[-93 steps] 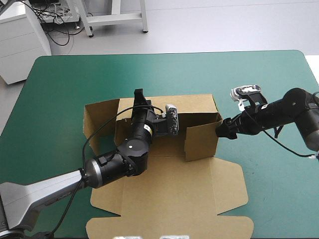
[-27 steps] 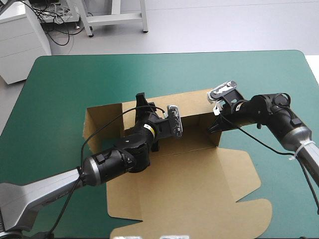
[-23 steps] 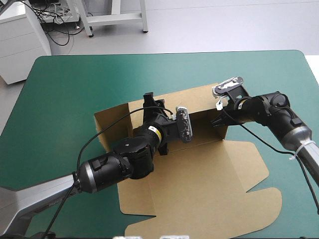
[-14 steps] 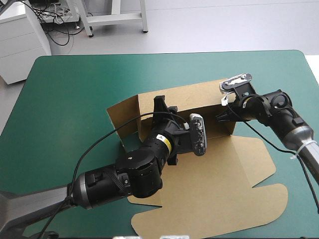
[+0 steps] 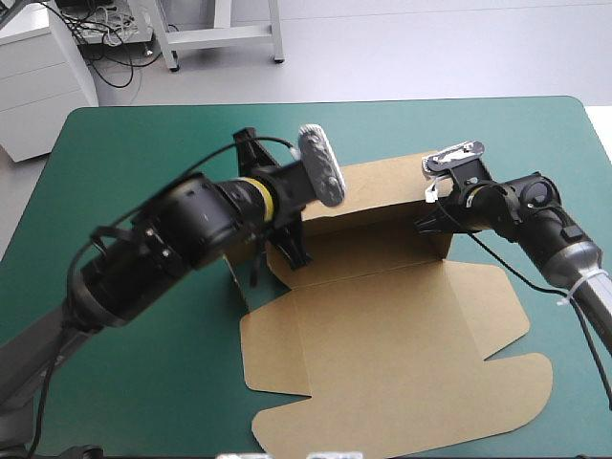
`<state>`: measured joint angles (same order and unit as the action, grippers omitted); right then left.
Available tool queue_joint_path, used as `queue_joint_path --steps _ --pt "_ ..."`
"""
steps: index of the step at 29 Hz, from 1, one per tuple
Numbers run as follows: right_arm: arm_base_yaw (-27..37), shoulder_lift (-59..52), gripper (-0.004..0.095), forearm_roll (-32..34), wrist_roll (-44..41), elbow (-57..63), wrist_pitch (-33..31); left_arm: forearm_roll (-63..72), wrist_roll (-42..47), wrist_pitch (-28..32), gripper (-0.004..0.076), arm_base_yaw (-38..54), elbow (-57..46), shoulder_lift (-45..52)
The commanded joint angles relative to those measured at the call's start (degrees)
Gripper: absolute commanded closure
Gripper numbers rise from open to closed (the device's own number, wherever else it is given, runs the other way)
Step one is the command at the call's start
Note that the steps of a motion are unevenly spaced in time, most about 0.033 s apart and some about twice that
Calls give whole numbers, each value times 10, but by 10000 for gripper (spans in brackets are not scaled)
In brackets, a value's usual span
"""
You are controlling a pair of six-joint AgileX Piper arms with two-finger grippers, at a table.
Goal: Fold the box
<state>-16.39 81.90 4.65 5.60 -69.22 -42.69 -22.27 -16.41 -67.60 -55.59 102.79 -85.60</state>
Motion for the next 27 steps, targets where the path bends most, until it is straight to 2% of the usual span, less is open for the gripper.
queue_joint_path --steps 1,5,11,17,20,22,27 --pt "3 -19 931 12 1 -20 35 73 -9 -4 730 89 54 31" --pt "3 -19 931 12 1 -20 35 190 -31 -8 730 236 57 61" --pt "3 -19 931 12 3 -20 35 227 -36 -20 730 378 56 98" --pt "3 -19 932 12 3 -20 35 240 -36 -29 730 469 49 131" --pt "3 -19 931 12 3 -20 35 260 -36 -28 730 488 11 154" --pt "3 -19 931 10 3 -20 35 256 -36 -7 730 492 -40 177" --pt "3 -19 931 6 3 -20 35 246 -1 111 730 492 -209 251"
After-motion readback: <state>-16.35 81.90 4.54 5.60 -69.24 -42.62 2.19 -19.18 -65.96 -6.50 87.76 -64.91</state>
